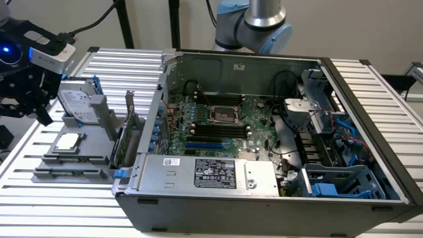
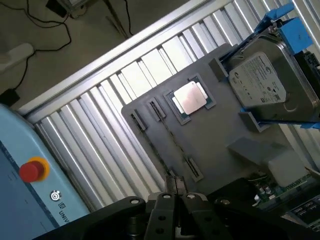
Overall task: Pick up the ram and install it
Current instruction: 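Pick up the ram and move it above insertion slot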
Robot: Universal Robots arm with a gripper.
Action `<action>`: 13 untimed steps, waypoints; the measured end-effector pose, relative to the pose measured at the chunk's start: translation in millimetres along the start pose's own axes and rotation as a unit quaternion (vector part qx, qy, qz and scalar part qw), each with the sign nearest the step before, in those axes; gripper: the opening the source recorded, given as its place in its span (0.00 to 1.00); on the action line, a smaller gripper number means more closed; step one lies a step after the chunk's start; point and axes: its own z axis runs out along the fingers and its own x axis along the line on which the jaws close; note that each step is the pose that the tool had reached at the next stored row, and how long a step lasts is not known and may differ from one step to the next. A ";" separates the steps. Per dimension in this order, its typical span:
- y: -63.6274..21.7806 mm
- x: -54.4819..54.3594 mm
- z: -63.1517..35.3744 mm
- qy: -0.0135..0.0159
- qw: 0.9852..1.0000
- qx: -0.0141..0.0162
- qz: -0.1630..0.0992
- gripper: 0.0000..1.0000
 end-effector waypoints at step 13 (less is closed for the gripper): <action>0.0 0.0 1.4 0.002 0.993 0.002 -0.117 0.11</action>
